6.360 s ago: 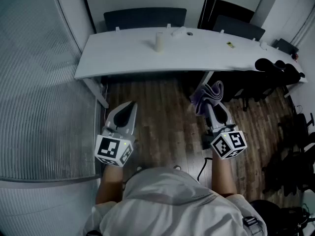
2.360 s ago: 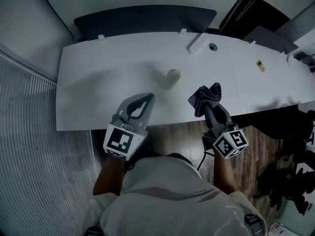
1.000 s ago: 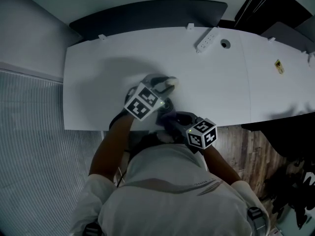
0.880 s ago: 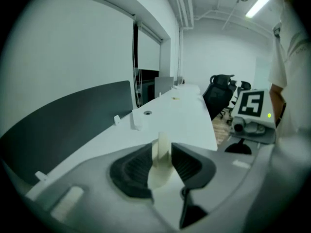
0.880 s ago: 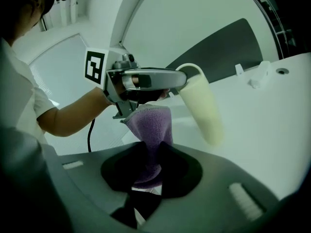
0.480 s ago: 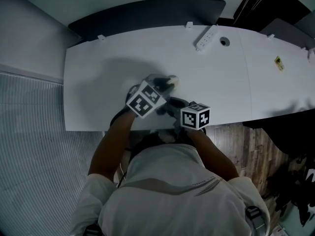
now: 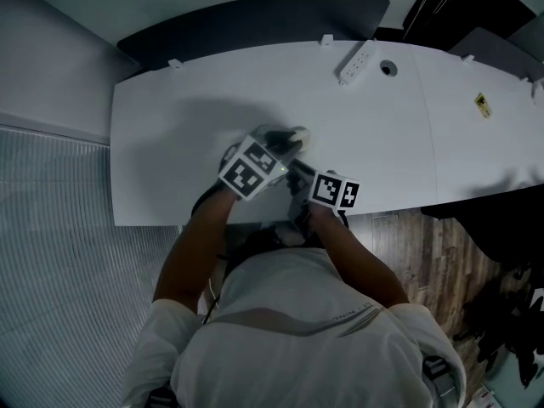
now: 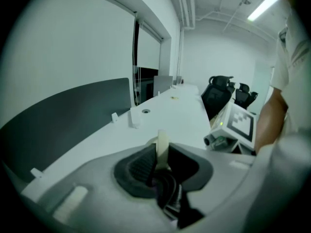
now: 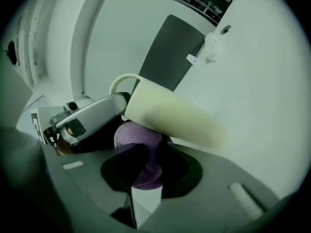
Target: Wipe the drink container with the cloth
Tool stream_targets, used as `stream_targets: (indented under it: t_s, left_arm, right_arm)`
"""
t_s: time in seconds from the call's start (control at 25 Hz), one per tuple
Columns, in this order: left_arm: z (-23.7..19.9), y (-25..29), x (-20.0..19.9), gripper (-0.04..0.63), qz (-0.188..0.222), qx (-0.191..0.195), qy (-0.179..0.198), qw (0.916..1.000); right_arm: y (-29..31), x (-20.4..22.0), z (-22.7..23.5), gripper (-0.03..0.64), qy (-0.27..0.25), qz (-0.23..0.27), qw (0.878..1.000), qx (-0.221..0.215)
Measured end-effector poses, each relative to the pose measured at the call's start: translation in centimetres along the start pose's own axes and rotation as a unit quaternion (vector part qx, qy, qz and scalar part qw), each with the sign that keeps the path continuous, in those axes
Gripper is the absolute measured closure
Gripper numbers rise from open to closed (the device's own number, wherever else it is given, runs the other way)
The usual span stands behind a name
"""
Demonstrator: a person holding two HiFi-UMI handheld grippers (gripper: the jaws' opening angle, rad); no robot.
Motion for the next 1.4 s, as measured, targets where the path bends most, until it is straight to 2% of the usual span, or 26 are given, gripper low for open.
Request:
stream_targets:
  t_s: [0.16,0.36,0.48,0.64,0.84,1.0,1.16,1.24,1.32,1.4]
  left_arm:
    - [-0.2,0.2,0.4,0.520,-0.003,0.001,-0.001,1.0000]
    - [0.0,-0.1,0.3,0.520,-0.004,0.001,-0.007,1.0000]
    - [-0.1,0.1,0.4,0.520,-0.004,0.000,-0.008,1.0000]
    - [-0.2,0.0,0.6,0.520,-0.007,-0.006,-0.009,0.9999]
    - [-0.2,0.2,0.6,0.520,-0.004,-0.007,-0.011,0.9999]
    - [-0.2,0.0,0.3,0.518,-0.002,0.000,-0.010,1.0000]
    - [-0.1,0.1,0.3,0.518,-0.002,-0.001,-0.010,0.9999]
    - [0.0,0.1,0.3,0.520,-0.003,-0.001,-0.013,0.9999]
    - [-0.2,0.1,0.2,0.518,-0.003,0.000,-0.014,0.9999]
    - [-0.4,0.1,0.2,0.518,-0.004,0.000,-0.015,0.9999]
  right_arm:
    - [0.7,0.9,2.6,0.525,0.027,-0.001,0.999,0.042]
    - [1.3,2.6,6.2,0.523,0.003,-0.039,0.994,0.107]
    - [1.4,2.8,7.5,0.523,0.004,-0.046,0.991,0.122]
    - [1.6,3.6,7.7,0.520,0.047,-0.049,0.993,0.101]
    - [-2.9,5.2,4.9,0.523,0.049,-0.065,0.995,0.062]
    - [-8.0,3.3,2.7,0.526,0.069,0.015,0.997,0.040]
    - [-9.9,0.0,0.6,0.528,0.086,0.104,0.991,0.009]
    - [-9.6,-1.3,-0.5,0.528,0.087,0.122,0.989,-0.010]
    - [-8.9,-1.7,-0.3,0.528,0.101,0.121,0.987,0.001]
    - [-7.7,-2.1,-0.4,0.528,0.103,0.118,0.987,-0.020]
Point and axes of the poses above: the fingertips, and each gripper's own axes: y forward along the fingers, z to its right, x out of its underside, the point moved 2 cm from there along -y, backward along the fingers, and after that the axes turned 1 degree about x, right-handed, at the moved point
